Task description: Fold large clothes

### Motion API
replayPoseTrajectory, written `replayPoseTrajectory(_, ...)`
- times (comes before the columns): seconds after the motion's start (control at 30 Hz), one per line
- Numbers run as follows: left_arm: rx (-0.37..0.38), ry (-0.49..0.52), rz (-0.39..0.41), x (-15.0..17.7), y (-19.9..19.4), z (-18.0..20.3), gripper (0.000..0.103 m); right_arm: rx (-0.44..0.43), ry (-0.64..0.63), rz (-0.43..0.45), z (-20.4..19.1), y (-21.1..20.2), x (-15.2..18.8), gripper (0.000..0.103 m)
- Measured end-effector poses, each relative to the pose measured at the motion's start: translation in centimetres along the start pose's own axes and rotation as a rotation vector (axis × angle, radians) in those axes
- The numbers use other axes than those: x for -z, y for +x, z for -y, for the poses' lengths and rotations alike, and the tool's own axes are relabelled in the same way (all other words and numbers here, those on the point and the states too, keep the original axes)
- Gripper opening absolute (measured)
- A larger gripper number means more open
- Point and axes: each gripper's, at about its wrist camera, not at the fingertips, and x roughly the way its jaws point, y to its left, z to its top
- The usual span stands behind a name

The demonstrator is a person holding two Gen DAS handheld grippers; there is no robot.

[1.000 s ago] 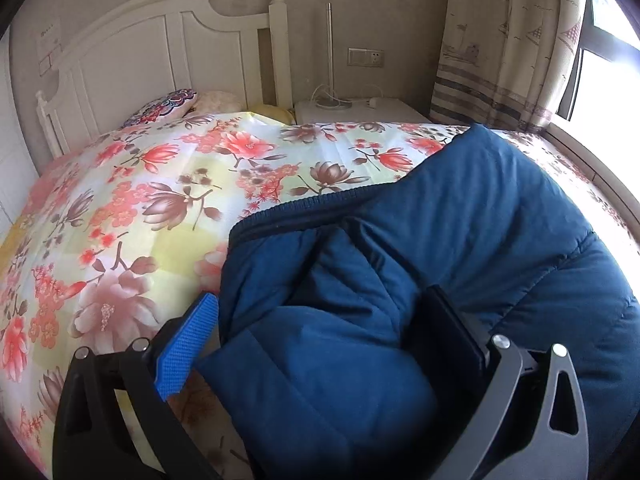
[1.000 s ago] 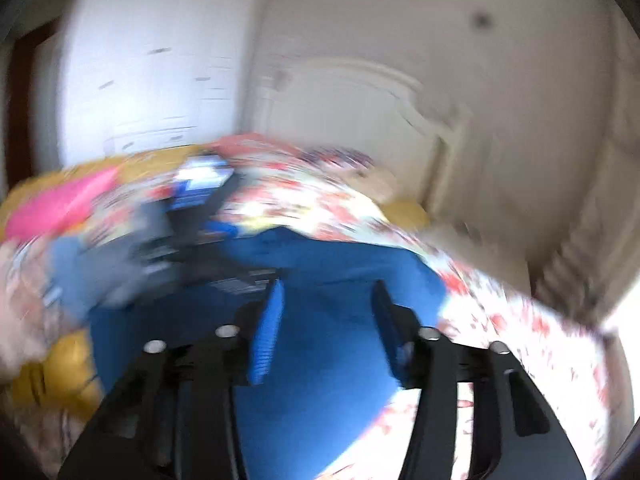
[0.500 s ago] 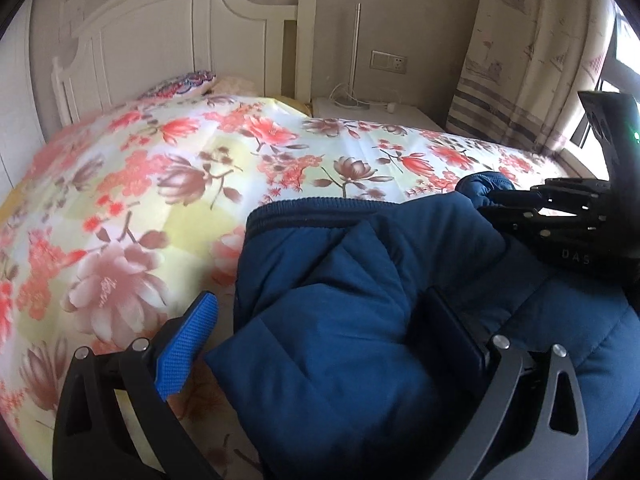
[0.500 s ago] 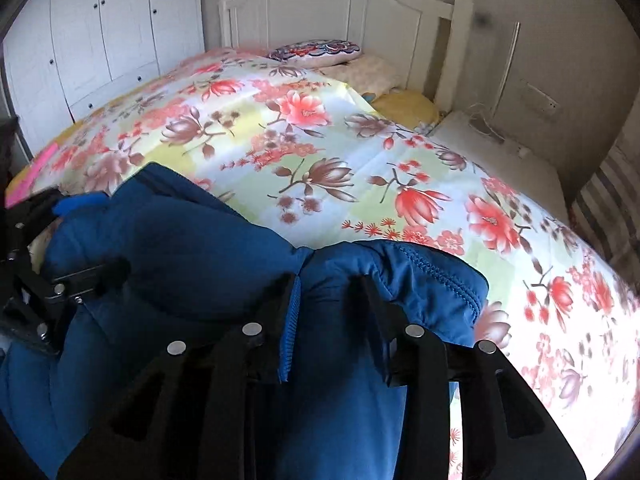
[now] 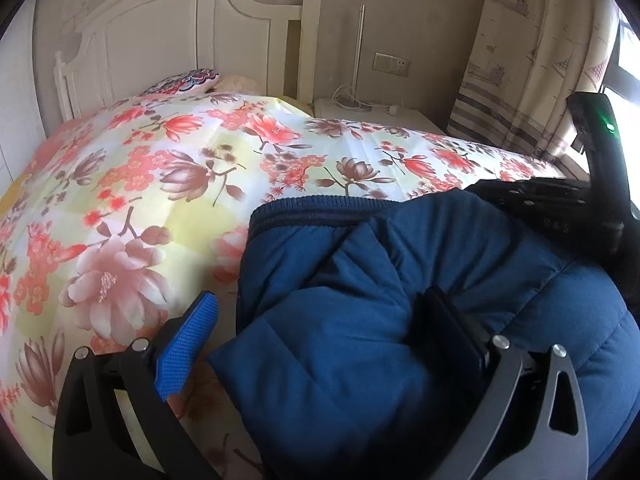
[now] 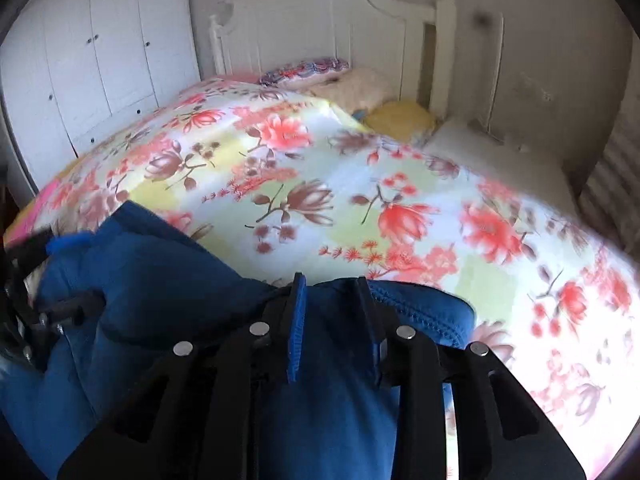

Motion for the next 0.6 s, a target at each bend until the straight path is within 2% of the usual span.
replayPoseTrajectory(0.03, 0.005, -0.005, -0.002, -0.1, 0.0, -0.2, 0.101, 0.007, -0.006, -0.020, 0.0, -0.1, -0.4, 0.032)
replayPoseTrajectory(0.1, 0.007, 0.001, 0.004, 0.0, -0.1, 0.0, 0.101, 0.095, -0.098, -0.052, -1.5, -1.0, -1.7, 0.032)
replayPoseTrajectory(0.13, 0.002, 0.005, 0.008, 0.0, -0.2, 0.0, 0.101, 0.122, -0.119, -0.040, -2.2, -1.9, -2.4, 0.032)
replayPoseTrajectory(0.23, 0.006, 0.002, 0.008, 0.0, -0.2, 0.0, 0.101, 0.038, -0.149, 0.016, -4.2, -3.7, -3.2, 0.032)
replayPoseTrajectory(0.27, 0.007, 0.001, 0.008, 0.0, -0.2, -0.1, 0.101, 0.025, -0.195, -0.005, -5.5, -3.4, -3.2, 0.032)
replayPoseTrajectory(0.33, 0.003, 0.002, 0.011, 0.1, -0.3, 0.0, 0.101, 0.058, -0.305, -0.168, -7.7, 0.7, -1.8, 0.032)
replayPoseTrajectory(0.4, -0.009, -0.002, 0.007, 0.0, -0.2, -0.2, 0.101, 0.078, -0.318, -0.207, -8.1, 2.7, -1.4, 0.032)
replayPoseTrajectory(0.53, -0.004, -0.007, -0.015, -0.4, -0.7, -0.8, 0.101, 0.118, -0.329, -0.197, -8.2, 2.5, -1.4, 0.032)
replayPoseTrajectory(0.6, -0.061, 0.009, 0.040, -0.5, -3.5, -0.7, 0.099, 0.166, -0.352, -0.159, -8.5, 1.9, -0.9, 0.032)
